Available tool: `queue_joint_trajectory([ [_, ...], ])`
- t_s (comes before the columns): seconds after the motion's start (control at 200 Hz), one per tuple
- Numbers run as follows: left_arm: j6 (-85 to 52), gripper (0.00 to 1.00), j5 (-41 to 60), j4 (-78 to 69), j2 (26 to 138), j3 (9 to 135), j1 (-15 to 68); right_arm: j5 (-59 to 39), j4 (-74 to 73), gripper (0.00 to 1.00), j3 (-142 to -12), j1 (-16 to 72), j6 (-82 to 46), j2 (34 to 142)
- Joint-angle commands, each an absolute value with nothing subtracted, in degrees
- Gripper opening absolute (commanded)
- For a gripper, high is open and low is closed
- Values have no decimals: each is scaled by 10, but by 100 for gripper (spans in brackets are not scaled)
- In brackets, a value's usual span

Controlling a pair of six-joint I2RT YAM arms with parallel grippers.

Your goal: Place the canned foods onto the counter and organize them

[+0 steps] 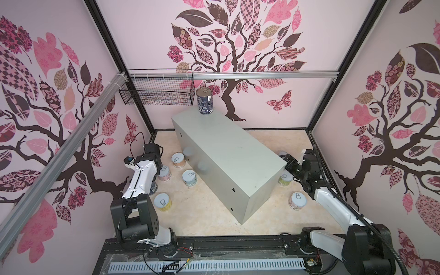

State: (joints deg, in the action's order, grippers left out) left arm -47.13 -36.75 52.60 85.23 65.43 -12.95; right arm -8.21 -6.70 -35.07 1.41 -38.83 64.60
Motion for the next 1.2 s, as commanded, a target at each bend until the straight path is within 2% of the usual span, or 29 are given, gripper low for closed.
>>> queue_joint_trajectory([
  [0.0, -467, 98, -346, 502, 862, 636, -140, -96, -82, 100, -354, 13, -393, 623],
  [0.485, -451, 98, -303, 484, 911, 641, -168, -117, -104, 100, -347, 14, -398, 618],
  [1.19, -424, 98, -298, 457, 851, 626, -157, -132, -120, 100, -342, 14, -403, 631],
])
